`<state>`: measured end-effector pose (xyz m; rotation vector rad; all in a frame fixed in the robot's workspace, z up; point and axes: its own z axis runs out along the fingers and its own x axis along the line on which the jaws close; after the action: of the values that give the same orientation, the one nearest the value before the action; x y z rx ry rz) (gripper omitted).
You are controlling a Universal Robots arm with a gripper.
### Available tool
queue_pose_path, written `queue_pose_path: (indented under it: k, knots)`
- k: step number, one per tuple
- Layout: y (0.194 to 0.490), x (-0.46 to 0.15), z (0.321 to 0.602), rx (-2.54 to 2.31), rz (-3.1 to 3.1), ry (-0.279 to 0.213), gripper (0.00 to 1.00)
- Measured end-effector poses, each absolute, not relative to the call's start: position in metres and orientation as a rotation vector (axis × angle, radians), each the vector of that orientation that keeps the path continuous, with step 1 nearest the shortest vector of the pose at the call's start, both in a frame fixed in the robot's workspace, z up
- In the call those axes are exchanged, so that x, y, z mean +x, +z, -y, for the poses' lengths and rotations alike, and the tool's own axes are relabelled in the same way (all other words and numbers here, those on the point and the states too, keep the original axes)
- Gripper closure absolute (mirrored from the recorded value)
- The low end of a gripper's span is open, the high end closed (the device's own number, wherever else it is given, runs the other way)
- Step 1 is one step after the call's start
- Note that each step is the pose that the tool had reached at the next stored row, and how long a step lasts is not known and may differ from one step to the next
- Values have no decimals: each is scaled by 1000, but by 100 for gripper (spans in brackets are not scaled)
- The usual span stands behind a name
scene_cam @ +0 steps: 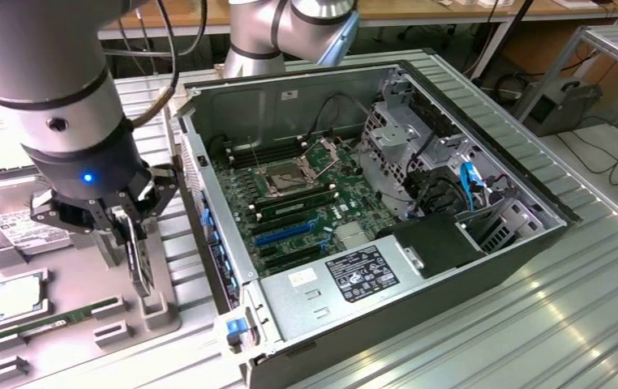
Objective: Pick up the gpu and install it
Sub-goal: 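Pick up the gpu and move the gpu toward the slot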
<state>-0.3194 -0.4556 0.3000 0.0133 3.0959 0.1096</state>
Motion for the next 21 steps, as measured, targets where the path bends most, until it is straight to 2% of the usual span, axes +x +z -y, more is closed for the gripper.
queue_pose_path:
  k: [12, 21]
  knots:
    - [358, -311, 461, 14, -3103, 110, 74]
    - [420, -278, 474, 14, -3119, 110, 74]
